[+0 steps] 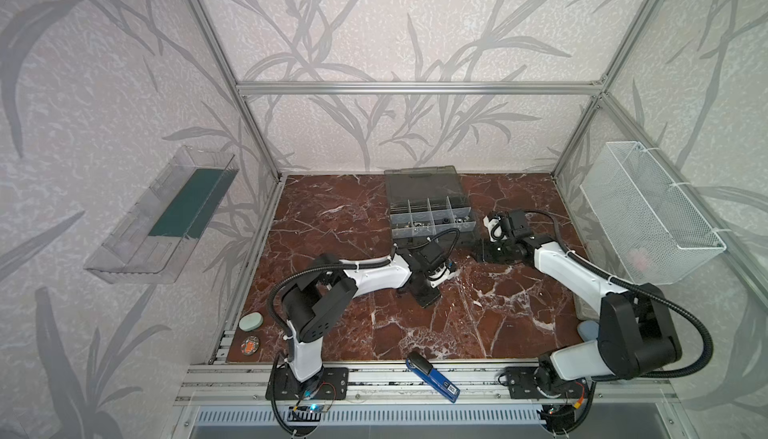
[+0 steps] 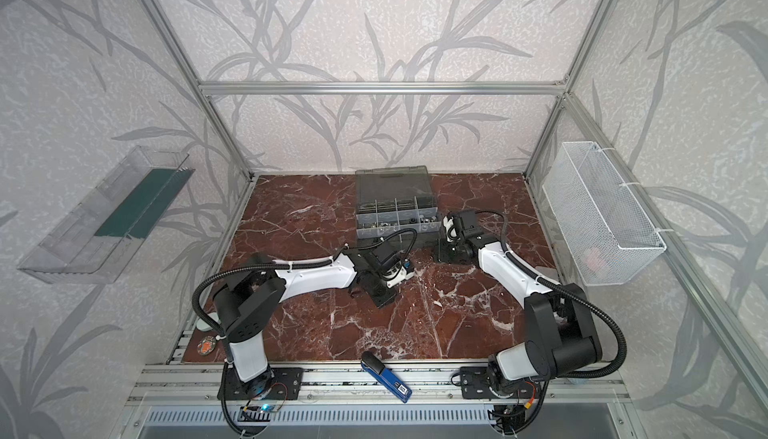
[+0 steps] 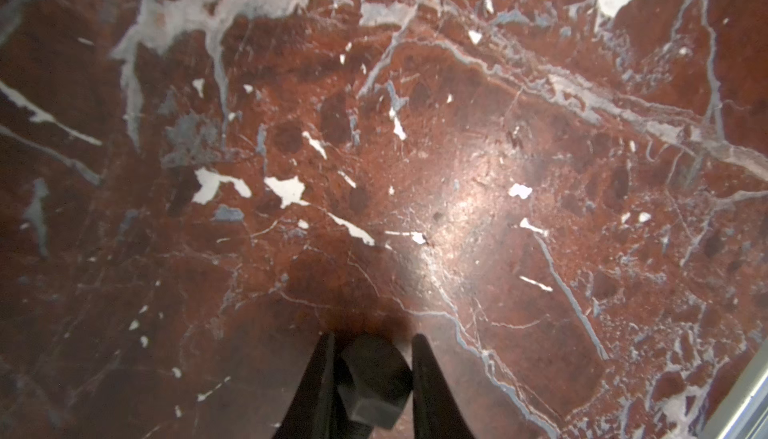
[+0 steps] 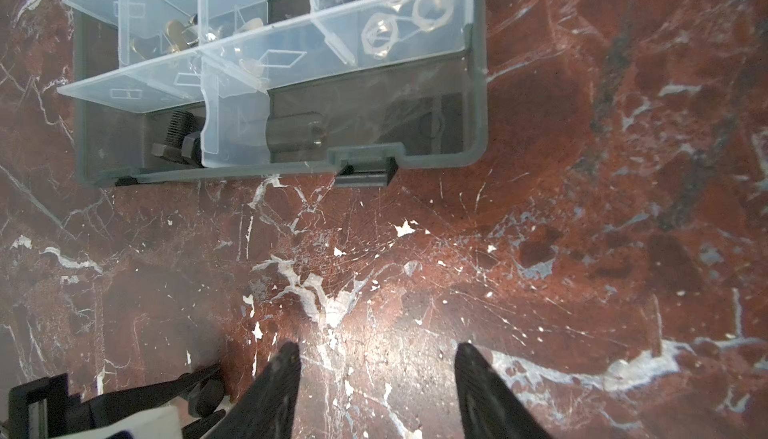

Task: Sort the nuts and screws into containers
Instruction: 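Lift the bolt over the bolt compartment and open the left gripper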

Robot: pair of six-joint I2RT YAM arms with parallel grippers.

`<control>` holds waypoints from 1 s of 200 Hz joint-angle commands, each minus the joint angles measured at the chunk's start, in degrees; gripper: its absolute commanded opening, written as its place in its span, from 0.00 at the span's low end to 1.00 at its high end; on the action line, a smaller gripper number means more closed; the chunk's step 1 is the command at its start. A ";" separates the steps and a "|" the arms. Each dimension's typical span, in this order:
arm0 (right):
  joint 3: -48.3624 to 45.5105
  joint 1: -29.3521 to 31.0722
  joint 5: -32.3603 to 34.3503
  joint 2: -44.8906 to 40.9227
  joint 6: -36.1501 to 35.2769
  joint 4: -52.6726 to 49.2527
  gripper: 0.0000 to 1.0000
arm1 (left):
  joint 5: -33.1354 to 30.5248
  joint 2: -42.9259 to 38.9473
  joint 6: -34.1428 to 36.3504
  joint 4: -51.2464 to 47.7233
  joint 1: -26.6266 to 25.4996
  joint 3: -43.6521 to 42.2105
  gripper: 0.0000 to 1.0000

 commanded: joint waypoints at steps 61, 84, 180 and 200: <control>-0.10 -0.56 -0.06 -2.10 0.17 -0.10 0.61 | -1.28 -4.01 -4.59 -0.43 1.49 -2.65 0.00; -0.06 -0.71 -0.04 -2.28 0.07 -0.18 0.61 | -2.64 -7.62 -6.13 0.89 4.29 -1.41 0.00; -0.07 -0.96 -1.24 -1.68 0.42 -0.08 0.61 | -9.36 -4.43 -5.86 12.34 14.45 8.83 0.00; 0.03 -0.98 -1.53 -1.81 0.67 -0.18 0.61 | -9.87 -1.81 -4.92 12.44 15.06 12.24 0.00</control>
